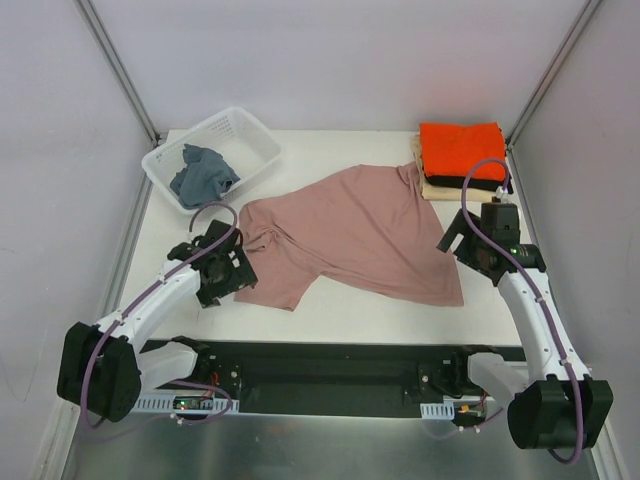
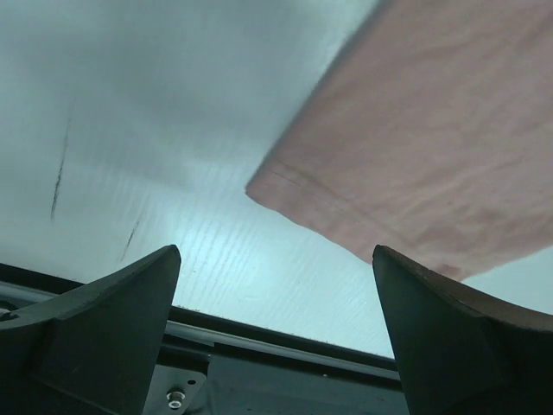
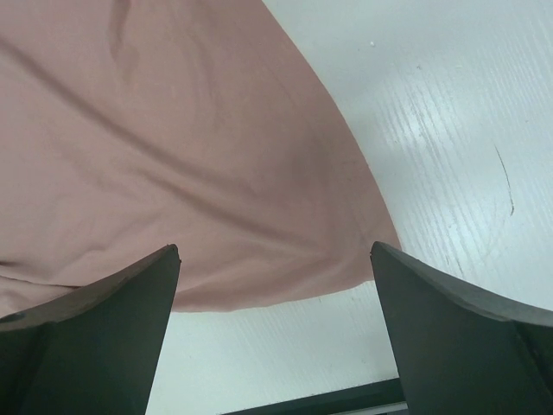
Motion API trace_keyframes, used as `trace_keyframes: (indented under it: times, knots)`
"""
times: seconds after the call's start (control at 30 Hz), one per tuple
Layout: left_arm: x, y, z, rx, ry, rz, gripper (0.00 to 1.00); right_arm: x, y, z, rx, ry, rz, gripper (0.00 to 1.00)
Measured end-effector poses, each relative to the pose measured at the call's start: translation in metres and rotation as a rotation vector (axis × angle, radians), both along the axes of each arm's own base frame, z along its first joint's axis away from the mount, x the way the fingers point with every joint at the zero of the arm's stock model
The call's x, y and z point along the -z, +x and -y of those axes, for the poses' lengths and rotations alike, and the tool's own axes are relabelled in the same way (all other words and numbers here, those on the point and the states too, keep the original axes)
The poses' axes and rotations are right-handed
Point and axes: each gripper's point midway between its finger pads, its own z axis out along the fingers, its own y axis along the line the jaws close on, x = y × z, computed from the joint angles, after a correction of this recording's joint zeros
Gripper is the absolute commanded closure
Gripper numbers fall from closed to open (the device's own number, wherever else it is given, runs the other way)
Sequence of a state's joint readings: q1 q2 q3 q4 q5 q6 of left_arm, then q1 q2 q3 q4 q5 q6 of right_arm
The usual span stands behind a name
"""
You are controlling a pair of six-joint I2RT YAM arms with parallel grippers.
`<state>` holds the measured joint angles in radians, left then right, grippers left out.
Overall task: Fold and stack the t-shirts
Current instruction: Flatten out the tshirt
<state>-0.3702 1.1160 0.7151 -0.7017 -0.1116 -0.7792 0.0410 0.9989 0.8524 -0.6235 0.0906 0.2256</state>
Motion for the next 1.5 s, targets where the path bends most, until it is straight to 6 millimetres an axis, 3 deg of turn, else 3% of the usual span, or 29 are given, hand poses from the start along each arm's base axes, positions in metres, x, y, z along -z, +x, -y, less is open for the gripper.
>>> trace_keyframes:
  times: [0.17, 0.43, 0.9, 1.0, 1.03, 1.3, 1.5]
  knots:
    - [0.01, 0.003, -0.011, -0.116, -0.015, -0.028, 0.22, 0.001, -0.001, 0.002, 0.0, -0.006, -0.008, 0.03]
    - [0.039, 0.002, -0.004, -0.142, -0.041, -0.163, 0.41, 0.017, -0.008, 0.008, 0.015, -0.011, -0.058, 0.03]
    - [0.05, 0.006, -0.002, -0.144, -0.027, -0.219, 0.63, 0.023, -0.009, 0.01, 0.022, 0.006, -0.08, 0.03]
    - [0.051, 0.009, 0.0, -0.134, -0.03, -0.228, 0.83, 0.027, -0.013, 0.011, 0.026, 0.006, -0.093, 0.03]
    - [0.051, 0.01, 0.001, -0.13, -0.032, -0.229, 1.0, 0.028, -0.014, 0.011, 0.027, 0.006, -0.097, 0.03]
    - [0.05, 0.017, 0.009, -0.104, -0.068, -0.226, 1.0, 0.031, -0.029, 0.028, 0.119, -0.015, -0.136, 0.03]
    - [0.05, 0.018, 0.009, -0.088, -0.069, -0.207, 1.0, 0.061, -0.051, 0.053, 0.274, 0.023, -0.264, 0.03]
